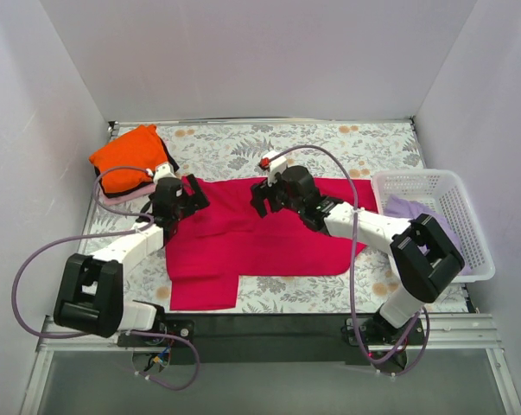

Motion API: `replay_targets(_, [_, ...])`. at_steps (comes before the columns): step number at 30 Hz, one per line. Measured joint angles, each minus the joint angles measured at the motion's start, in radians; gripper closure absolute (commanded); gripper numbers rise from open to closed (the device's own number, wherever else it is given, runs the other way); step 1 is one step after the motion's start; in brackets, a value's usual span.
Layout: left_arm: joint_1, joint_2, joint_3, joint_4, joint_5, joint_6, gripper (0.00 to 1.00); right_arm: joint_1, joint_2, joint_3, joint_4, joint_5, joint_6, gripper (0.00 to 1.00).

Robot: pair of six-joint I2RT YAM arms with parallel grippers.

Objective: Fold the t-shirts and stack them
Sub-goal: Fold the tshirt

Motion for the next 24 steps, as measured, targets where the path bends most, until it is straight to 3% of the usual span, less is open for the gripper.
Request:
replay_targets(15, [0.091,0.408,0.331,0.060,0.010,0.053,0.17,-0.289,0.102,-0.001,-0.006,-0.003,0.042,0.32])
replay_targets(24, [0.112,0.537,0.401,0.051,0.003,0.063,0.26,-0.370,0.118,-0.058,-0.005,-0.005,0.047,0.32])
